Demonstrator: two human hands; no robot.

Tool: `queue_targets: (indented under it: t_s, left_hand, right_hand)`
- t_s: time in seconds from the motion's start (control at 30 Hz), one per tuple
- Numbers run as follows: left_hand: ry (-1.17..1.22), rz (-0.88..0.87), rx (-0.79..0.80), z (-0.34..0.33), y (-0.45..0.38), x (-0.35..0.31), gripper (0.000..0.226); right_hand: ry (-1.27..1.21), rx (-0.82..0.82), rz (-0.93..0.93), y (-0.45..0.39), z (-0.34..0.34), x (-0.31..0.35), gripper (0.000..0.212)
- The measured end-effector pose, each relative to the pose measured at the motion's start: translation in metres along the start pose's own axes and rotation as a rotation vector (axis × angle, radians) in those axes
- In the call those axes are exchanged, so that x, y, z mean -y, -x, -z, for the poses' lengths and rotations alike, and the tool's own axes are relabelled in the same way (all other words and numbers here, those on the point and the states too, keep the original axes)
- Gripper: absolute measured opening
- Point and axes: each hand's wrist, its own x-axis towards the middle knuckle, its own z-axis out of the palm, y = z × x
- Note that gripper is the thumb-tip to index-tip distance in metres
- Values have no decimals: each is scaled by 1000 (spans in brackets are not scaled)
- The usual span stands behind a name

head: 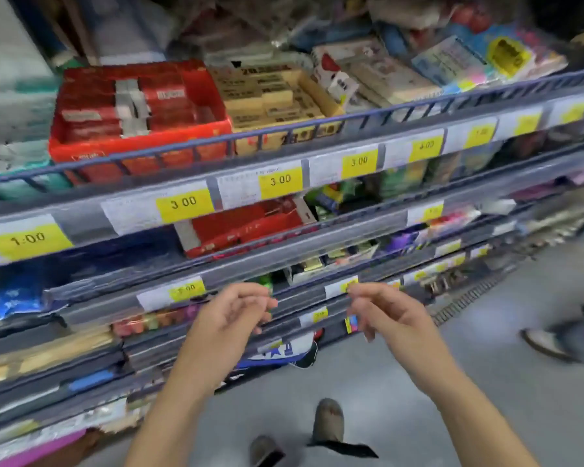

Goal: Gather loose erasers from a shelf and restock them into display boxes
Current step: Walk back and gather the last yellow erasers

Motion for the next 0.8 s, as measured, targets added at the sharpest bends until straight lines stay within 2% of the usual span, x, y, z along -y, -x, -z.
queue_targets:
  t_s: [0.1, 0.17, 0.4, 0.6, 0.8]
  left_hand:
    - [-12, 271, 57, -23, 0, 74, 14]
    - [-53, 389, 114, -39, 7, 114, 11]
    - [-195, 616, 263, -98, 43, 181, 7]
    - [-263, 660, 319, -168, 60, 185, 7]
    - [-284, 654, 334, -234, 59, 168, 13]
  right_hand:
    - [7, -102, -265, 34, 15, -72, 10]
    - [35, -148, -393, 60, 28, -106, 10]
    - [60, -263, -692, 159, 86, -181, 12]
    - [-6, -360, -789, 227, 144, -220, 11]
    - [-60, -414, -731, 232, 204, -231, 12]
